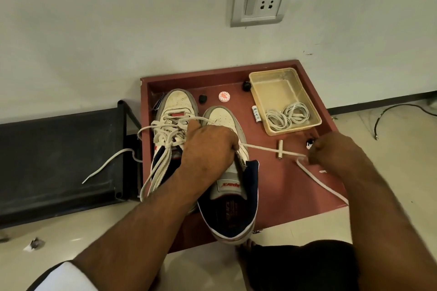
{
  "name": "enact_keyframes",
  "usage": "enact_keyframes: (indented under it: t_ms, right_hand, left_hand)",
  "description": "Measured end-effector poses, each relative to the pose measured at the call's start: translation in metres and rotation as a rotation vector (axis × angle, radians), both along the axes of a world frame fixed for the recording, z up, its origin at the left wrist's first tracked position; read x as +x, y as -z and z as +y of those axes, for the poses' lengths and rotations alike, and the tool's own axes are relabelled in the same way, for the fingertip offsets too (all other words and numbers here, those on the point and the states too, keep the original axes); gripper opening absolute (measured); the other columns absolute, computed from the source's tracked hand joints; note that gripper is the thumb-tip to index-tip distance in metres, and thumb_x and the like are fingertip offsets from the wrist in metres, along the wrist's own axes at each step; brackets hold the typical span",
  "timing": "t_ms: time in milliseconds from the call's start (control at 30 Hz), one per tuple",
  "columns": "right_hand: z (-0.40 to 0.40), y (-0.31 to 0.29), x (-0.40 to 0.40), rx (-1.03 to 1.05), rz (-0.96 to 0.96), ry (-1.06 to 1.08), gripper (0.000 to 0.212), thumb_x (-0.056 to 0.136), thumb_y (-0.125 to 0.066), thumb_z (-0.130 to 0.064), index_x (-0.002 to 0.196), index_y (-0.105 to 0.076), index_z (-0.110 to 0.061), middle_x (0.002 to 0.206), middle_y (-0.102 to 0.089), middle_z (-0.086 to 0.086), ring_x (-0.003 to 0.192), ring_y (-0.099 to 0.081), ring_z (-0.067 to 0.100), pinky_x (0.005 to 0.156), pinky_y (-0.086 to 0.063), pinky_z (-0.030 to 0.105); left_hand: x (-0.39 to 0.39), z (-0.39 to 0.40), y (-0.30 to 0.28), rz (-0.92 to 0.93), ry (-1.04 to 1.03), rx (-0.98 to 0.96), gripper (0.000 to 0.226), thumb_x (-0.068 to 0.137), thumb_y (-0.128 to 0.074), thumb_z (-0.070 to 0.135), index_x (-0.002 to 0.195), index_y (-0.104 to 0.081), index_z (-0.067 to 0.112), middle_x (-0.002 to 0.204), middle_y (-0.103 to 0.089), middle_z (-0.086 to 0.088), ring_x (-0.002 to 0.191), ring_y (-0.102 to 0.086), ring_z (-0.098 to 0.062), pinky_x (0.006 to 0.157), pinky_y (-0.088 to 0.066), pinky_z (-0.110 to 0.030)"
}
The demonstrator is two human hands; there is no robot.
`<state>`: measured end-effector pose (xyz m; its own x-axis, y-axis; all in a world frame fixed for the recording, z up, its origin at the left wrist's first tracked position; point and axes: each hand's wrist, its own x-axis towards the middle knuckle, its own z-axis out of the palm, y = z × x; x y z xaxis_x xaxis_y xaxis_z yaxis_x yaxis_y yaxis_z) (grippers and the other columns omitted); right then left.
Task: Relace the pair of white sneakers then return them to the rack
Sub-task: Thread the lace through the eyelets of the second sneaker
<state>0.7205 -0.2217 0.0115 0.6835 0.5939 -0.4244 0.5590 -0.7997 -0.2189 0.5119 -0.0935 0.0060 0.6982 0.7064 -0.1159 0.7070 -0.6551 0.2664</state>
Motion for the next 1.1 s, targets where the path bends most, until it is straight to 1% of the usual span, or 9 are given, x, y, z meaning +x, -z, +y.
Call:
enact_keyframes:
  t_ms: [133,333,433,500,600,733,833,967,1100]
  right_hand:
    - [0.036,0.008,-0.047,0.298,0.132,-0.205,0.047,0.08,-0.076,-0.018,0.125,-0.065,-0.028,0.122,-0.062,-0.008,0.112,-0.058,0.016,0.091,-0.045,0.028]
    - [0.057,0.028,-0.054,0.264,0.133,-0.308,0.005,0.083,-0.072,-0.022,0.079,-0.072,-0.024,0.087,-0.071,-0.001,0.079,-0.066,0.017,0.076,-0.054,0.034]
    - [0.029,0.021,-0.016,0.182,-0.013,-0.156,0.006,0.086,-0.068,-0.023,0.087,-0.072,-0.019,0.092,-0.071,0.003,0.082,-0.064,0.02,0.073,-0.051,0.032]
    - [0.022,0.016,-0.019,0.342,0.135,-0.051,0.007,0.086,-0.071,-0.023,0.092,-0.072,-0.02,0.092,-0.069,-0.007,0.082,-0.061,0.007,0.074,-0.049,0.027]
    - [0.044,0.017,-0.06,0.425,0.336,-0.223,0.027,0.086,-0.072,-0.021,0.113,-0.07,-0.022,0.105,-0.066,-0.015,0.094,-0.061,0.001,0.086,-0.047,0.024]
    - [0.07,0.029,-0.077,0.351,0.21,-0.354,0.007,0.086,-0.07,-0.019,0.083,-0.071,-0.025,0.084,-0.068,-0.005,0.08,-0.064,0.015,0.075,-0.053,0.032]
    - [0.056,0.022,-0.052,0.276,0.186,-0.32,0.032,0.084,-0.068,-0.011,0.062,-0.058,-0.031,0.072,-0.062,-0.008,0.072,-0.062,0.014,0.066,-0.047,0.027]
    - [0.023,0.013,-0.006,0.094,0.105,-0.124,0.03,0.084,-0.066,-0.012,0.056,-0.056,-0.019,0.065,-0.061,0.002,0.068,-0.061,0.024,0.057,-0.039,0.029]
    - [0.042,0.015,-0.036,0.217,0.103,-0.216,0.016,0.085,-0.067,-0.017,0.096,-0.07,-0.028,0.099,-0.066,-0.005,0.095,-0.064,0.021,0.082,-0.052,0.036]
  left_hand:
    - [0.0,-0.001,0.0,-0.014,0.006,0.02,0.016,0.093,-0.06,0.033,0.1,-0.074,0.036,0.096,-0.073,0.012,0.093,-0.063,-0.012,0.096,-0.018,-0.036]
    - [-0.001,-0.001,0.001,0.015,0.0,0.027,0.016,0.093,-0.059,0.033,0.099,-0.074,0.037,0.098,-0.072,0.013,0.094,-0.063,-0.012,0.097,-0.019,-0.037]
    - [-0.001,0.001,0.004,-0.014,-0.022,0.005,0.014,0.092,-0.061,0.033,0.098,-0.074,0.036,0.098,-0.073,0.014,0.093,-0.063,-0.01,0.097,-0.018,-0.037]
    - [0.0,0.001,0.003,-0.022,-0.006,0.004,0.015,0.093,-0.06,0.032,0.099,-0.074,0.036,0.098,-0.073,0.014,0.093,-0.063,-0.01,0.095,-0.017,-0.035]
    - [0.001,0.0,0.003,-0.011,-0.002,0.015,0.016,0.093,-0.059,0.031,0.098,-0.074,0.036,0.095,-0.072,0.012,0.092,-0.063,-0.011,0.094,-0.017,-0.036]
    - [0.0,-0.001,0.002,0.008,-0.013,0.032,0.019,0.093,-0.056,0.03,0.098,-0.074,0.034,0.094,-0.072,0.01,0.092,-0.063,-0.013,0.095,-0.018,-0.037]
    - [0.0,-0.001,0.004,-0.015,-0.037,0.024,0.018,0.093,-0.057,0.031,0.098,-0.074,0.036,0.097,-0.072,0.013,0.094,-0.063,-0.011,0.096,-0.019,-0.038]
    - [0.0,0.0,0.005,-0.027,-0.064,-0.004,0.016,0.091,-0.06,0.029,0.096,-0.073,0.036,0.099,-0.071,0.014,0.098,-0.062,-0.011,0.1,-0.021,-0.038]
    - [0.002,0.0,0.004,-0.021,-0.025,0.007,0.017,0.091,-0.06,0.027,0.097,-0.074,0.035,0.098,-0.072,0.012,0.097,-0.063,-0.012,0.099,-0.021,-0.038]
